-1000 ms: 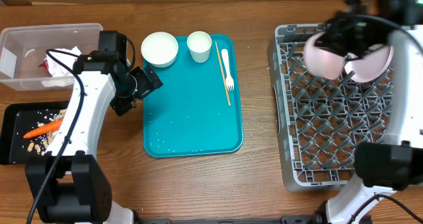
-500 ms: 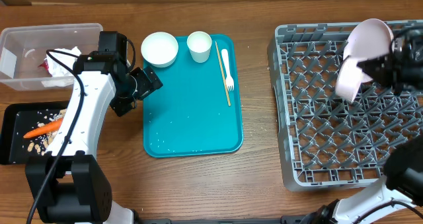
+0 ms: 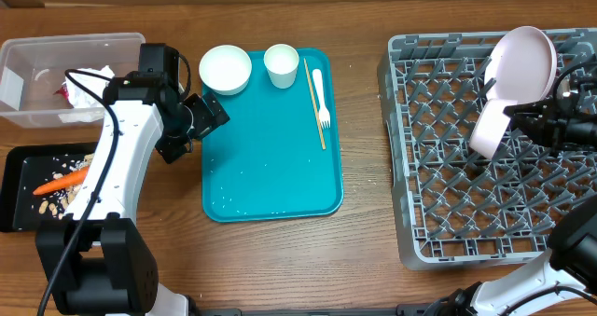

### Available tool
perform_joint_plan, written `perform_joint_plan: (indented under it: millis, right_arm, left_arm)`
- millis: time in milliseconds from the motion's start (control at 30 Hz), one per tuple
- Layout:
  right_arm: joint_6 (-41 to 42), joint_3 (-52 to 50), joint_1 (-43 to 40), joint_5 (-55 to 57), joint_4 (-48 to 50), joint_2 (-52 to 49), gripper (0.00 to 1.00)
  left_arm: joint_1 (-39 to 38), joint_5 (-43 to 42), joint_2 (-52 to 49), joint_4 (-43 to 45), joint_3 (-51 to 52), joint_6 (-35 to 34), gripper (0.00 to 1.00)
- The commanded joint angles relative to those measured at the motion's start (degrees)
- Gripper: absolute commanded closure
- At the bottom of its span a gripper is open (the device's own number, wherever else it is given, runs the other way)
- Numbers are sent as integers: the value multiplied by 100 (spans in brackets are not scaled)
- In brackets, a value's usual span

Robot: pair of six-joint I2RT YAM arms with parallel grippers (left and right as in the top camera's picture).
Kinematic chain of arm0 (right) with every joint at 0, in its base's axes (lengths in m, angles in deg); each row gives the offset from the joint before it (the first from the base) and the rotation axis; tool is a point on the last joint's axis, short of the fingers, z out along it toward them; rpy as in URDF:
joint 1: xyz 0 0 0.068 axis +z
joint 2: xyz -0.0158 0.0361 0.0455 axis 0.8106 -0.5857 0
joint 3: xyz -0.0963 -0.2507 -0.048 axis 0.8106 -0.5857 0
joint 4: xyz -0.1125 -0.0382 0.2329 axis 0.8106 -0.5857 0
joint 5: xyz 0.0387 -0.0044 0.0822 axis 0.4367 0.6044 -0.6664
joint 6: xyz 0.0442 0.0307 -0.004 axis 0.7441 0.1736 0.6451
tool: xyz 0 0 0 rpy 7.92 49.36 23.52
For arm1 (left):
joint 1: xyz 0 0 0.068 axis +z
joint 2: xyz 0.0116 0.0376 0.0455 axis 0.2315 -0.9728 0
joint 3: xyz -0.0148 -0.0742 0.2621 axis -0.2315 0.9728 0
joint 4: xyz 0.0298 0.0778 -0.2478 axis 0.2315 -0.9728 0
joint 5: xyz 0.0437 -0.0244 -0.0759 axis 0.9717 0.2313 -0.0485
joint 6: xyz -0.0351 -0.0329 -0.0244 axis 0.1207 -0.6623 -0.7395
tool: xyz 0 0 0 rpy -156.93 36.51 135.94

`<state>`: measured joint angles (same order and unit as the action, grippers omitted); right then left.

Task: Sort waste into correct bins and load items into the dishwasher rack
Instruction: 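Lower the white bowl into the rack and open the right gripper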

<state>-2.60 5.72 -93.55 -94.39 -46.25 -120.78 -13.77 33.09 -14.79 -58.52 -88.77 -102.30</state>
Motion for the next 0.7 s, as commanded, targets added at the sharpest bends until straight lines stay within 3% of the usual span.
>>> perform_joint_plan:
  millis: [0,667]
  right_arm:
    - [-195,-15,-46,-79,33,109,96]
    - [-20,-37,-59,273,715,90,96]
  left_arm:
    - [-17,57,74,2,9,26,0]
    - [-17,57,74,24,9,26,0]
